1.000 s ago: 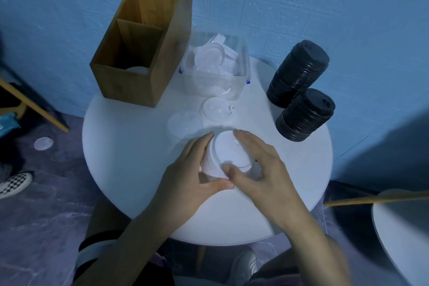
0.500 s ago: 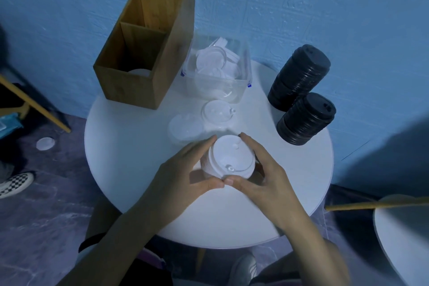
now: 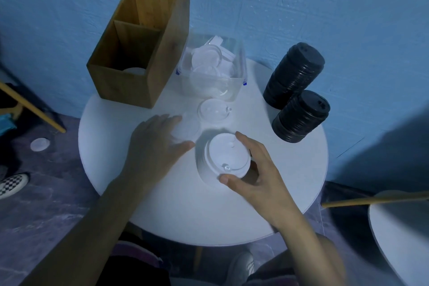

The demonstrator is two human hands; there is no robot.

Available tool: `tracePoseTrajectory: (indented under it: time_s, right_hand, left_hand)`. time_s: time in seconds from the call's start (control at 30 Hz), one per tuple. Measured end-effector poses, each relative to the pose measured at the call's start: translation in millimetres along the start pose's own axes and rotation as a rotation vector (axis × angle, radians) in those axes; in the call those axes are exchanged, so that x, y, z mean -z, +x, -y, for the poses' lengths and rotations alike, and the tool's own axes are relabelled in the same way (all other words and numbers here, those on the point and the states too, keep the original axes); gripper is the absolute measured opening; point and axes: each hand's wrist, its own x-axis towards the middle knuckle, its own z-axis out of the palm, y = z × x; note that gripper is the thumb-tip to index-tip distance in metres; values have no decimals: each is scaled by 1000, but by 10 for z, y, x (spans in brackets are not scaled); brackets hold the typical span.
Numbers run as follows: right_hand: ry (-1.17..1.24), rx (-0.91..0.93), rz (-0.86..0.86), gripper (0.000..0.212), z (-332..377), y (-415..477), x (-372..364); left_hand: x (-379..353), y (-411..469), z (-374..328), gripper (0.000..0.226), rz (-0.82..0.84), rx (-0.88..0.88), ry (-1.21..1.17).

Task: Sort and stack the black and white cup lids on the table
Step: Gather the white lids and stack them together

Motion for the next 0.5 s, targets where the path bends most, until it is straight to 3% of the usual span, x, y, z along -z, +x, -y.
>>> tracePoseTrajectory:
  time_s: [0.23, 0.33, 0.5]
  right_hand:
    - [-28, 8, -66, 81, 32, 12, -66]
    - [-81, -5, -114, 88, 80, 26, -171]
    - [-54, -2, -28, 95, 151, 12, -133]
  left_hand:
    - [233, -256, -219, 58, -36, 74, -562]
    - [237, -409, -350, 54, 3, 52, -653]
    - [184, -473, -384, 66, -8, 47, -689]
